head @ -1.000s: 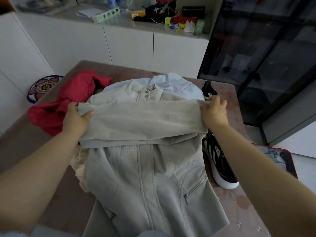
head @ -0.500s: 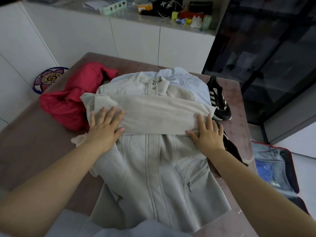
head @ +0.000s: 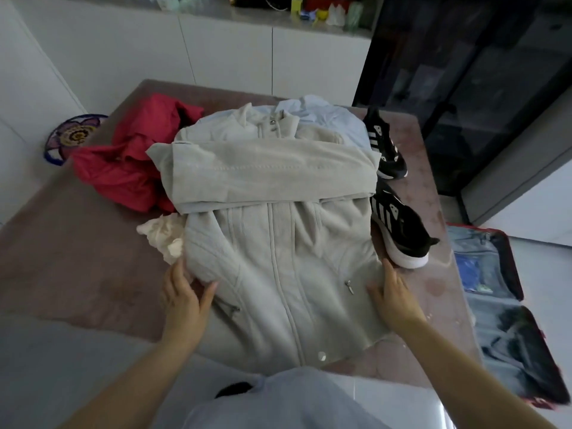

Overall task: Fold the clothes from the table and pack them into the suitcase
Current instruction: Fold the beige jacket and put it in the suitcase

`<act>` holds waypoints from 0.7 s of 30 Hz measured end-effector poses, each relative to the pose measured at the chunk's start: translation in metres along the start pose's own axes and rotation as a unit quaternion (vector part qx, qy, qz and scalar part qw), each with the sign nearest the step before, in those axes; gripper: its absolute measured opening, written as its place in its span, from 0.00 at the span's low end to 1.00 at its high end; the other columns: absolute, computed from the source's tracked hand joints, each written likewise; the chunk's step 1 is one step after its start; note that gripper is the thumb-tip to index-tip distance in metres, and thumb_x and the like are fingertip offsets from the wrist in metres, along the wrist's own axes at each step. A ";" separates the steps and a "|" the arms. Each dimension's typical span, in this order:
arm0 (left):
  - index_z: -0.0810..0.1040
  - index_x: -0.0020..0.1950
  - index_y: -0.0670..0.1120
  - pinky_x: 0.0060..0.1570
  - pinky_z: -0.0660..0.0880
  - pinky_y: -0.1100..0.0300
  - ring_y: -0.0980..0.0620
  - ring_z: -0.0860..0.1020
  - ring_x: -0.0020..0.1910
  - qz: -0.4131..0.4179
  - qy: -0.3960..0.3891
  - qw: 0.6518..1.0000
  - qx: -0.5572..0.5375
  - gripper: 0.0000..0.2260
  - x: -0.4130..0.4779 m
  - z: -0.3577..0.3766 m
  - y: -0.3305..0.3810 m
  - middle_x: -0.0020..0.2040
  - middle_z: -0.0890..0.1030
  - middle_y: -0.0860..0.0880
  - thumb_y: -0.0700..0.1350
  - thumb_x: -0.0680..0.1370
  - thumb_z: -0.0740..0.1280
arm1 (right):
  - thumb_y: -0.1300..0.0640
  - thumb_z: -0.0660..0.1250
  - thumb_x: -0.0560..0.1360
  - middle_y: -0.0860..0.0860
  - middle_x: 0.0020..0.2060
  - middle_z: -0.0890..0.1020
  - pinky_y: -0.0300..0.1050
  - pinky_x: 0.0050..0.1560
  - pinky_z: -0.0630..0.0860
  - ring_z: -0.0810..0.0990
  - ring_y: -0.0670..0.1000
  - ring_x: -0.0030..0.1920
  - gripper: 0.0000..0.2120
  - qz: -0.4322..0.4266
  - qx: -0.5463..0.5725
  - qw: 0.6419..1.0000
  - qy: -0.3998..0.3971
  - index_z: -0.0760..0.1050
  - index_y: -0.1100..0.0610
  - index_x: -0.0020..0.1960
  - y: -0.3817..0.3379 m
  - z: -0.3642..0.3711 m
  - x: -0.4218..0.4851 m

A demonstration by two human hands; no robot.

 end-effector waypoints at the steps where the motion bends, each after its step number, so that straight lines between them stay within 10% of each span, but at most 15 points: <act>1: 0.57 0.74 0.38 0.64 0.61 0.39 0.35 0.65 0.67 -0.008 -0.014 1.000 0.006 0.39 -0.004 0.004 -0.006 0.70 0.65 0.35 0.62 0.73 0.62 | 0.57 0.60 0.78 0.57 0.70 0.67 0.55 0.63 0.68 0.67 0.60 0.68 0.30 0.012 0.003 1.000 0.011 0.52 0.54 0.76 0.005 -0.002 -0.007; 8: 0.61 0.74 0.44 0.70 0.55 0.42 0.42 0.65 0.70 0.009 -0.107 0.993 0.050 0.35 -0.007 0.017 -0.029 0.70 0.69 0.43 0.53 0.72 0.72 | 0.61 0.63 0.77 0.52 0.39 0.75 0.49 0.43 0.72 0.75 0.53 0.40 0.23 0.083 0.149 0.983 0.072 0.66 0.51 0.71 0.009 -0.016 -0.042; 13: 0.58 0.75 0.47 0.68 0.54 0.47 0.47 0.62 0.72 0.083 -0.138 0.985 0.056 0.39 -0.018 0.011 -0.027 0.73 0.66 0.50 0.54 0.70 0.73 | 0.61 0.60 0.78 0.49 0.37 0.73 0.54 0.40 0.76 0.75 0.58 0.39 0.14 0.078 0.174 0.966 0.177 0.66 0.52 0.62 -0.004 -0.050 -0.071; 21: 0.68 0.69 0.43 0.55 0.72 0.43 0.46 0.78 0.47 0.010 -0.097 0.995 -0.020 0.28 -0.032 0.001 -0.047 0.47 0.79 0.48 0.45 0.72 0.73 | 0.65 0.61 0.76 0.58 0.45 0.76 0.47 0.41 0.68 0.73 0.58 0.42 0.05 0.083 0.113 0.971 0.193 0.72 0.58 0.45 0.005 -0.047 -0.106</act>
Point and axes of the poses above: each hand's wrist, its own x-axis towards the middle knuckle, its own z-axis out of the palm, y = z × x, the point moved 8 cm from there along x, towards the middle knuckle
